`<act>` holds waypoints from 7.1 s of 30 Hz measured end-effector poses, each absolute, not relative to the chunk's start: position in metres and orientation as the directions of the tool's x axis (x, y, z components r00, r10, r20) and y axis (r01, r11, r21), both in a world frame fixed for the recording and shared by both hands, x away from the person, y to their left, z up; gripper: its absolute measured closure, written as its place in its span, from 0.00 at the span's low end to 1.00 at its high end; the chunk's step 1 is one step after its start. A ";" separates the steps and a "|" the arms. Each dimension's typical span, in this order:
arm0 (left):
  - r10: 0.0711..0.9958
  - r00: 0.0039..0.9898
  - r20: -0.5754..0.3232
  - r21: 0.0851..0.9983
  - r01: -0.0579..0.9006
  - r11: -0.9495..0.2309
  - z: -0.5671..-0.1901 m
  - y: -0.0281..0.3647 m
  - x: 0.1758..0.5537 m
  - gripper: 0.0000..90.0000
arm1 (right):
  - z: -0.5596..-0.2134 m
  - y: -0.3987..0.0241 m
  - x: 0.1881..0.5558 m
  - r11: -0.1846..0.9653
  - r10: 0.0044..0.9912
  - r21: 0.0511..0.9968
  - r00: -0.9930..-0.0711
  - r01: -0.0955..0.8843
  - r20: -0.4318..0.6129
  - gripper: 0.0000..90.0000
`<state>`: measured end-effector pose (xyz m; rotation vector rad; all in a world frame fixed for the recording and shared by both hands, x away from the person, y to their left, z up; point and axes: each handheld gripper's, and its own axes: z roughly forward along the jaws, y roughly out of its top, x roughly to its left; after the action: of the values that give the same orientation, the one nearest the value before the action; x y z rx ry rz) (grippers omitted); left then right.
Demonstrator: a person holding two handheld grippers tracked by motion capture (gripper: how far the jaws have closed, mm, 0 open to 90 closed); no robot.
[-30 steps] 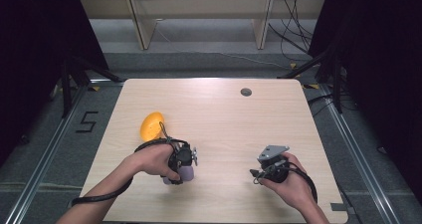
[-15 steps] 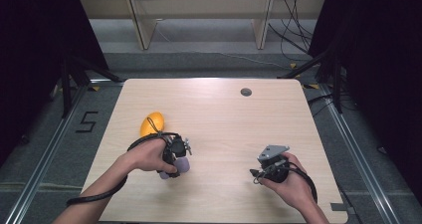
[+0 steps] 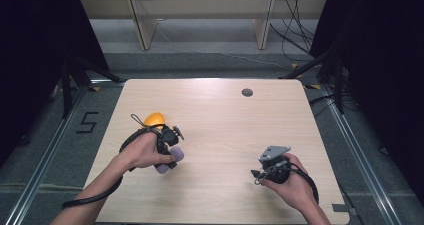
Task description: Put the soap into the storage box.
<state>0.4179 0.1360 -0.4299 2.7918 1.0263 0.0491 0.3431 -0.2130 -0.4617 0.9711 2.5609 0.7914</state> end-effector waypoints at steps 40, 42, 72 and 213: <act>0.965 0.244 -0.099 0.219 0.951 -0.218 -0.408 0.172 0.454 0.54 | -0.462 -0.213 0.343 0.627 0.674 0.582 -0.735 0.518 -0.073 0.56; 0.968 0.227 -0.104 0.220 0.955 -0.200 -0.407 0.174 0.456 0.54 | -0.462 -0.213 0.343 0.625 0.677 0.583 -0.733 0.519 -0.073 0.56; 0.979 0.190 -0.077 0.226 0.959 -0.169 -0.402 0.194 0.476 0.54 | -0.462 -0.213 0.343 0.627 0.672 0.584 -0.737 0.515 -0.071 0.56; 0.978 0.195 -0.070 0.270 0.948 -0.170 -0.450 0.207 0.534 0.54 | -0.461 -0.215 0.344 0.621 0.686 0.601 -0.719 0.503 -0.108 0.43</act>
<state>0.5342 0.2066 -0.4502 2.2183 1.8378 0.1744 0.3441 -0.2146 -0.4607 0.9568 2.5202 0.7876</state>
